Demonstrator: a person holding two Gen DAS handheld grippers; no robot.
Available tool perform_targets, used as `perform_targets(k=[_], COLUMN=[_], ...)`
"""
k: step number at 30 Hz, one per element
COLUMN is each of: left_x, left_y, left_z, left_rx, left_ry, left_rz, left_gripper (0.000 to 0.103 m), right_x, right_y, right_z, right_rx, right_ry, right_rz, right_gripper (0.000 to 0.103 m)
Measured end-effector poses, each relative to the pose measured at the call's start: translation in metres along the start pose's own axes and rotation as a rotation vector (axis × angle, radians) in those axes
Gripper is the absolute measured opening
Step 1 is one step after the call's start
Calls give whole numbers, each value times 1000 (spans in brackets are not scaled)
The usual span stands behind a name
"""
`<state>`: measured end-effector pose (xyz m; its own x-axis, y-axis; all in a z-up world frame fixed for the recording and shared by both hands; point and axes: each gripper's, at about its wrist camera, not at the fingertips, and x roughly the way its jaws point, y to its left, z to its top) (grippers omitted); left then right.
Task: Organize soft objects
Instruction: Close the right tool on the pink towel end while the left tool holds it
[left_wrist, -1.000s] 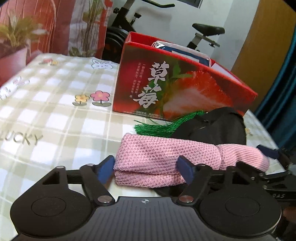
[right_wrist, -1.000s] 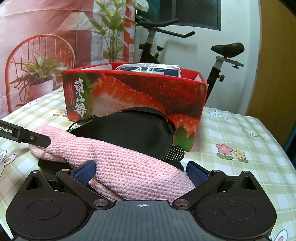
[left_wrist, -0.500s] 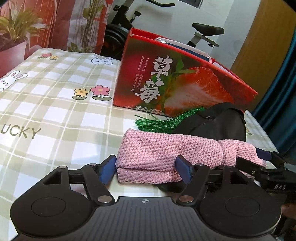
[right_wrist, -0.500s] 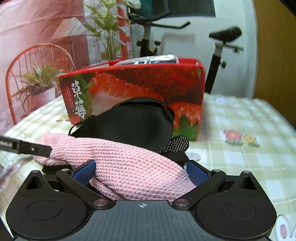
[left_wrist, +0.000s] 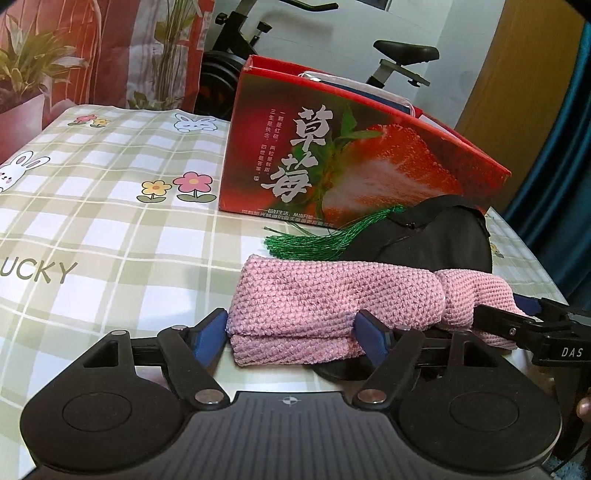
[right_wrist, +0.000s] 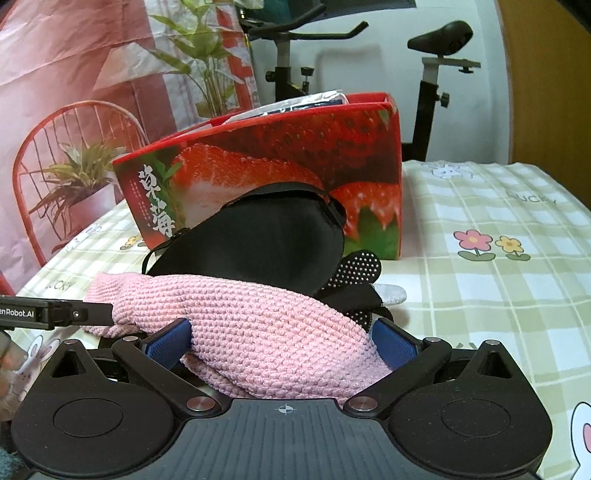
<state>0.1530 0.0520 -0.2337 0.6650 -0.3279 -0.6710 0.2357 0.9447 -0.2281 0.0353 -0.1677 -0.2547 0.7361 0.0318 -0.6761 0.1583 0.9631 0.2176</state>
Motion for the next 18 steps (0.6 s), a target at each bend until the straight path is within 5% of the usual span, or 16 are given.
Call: perform_targets(k=[7,13,18], left_x=[0,-1,-2], left_y=[-1,1,2], left_z=[0,0,0], left_rx=[3,-11,-17], left_ry=[1,-1,-1], left_rz=[2,-9,-13], left_gripper=[77,77,77], right_x=[-12,-43,-52], right_y=[13,29,28], right_z=[4,4,6], right_rx=[-67,-103,-39], right_ry=[10,-72,-34], right_rz=[-72,-191,-173], right_gripper=[103,103,102])
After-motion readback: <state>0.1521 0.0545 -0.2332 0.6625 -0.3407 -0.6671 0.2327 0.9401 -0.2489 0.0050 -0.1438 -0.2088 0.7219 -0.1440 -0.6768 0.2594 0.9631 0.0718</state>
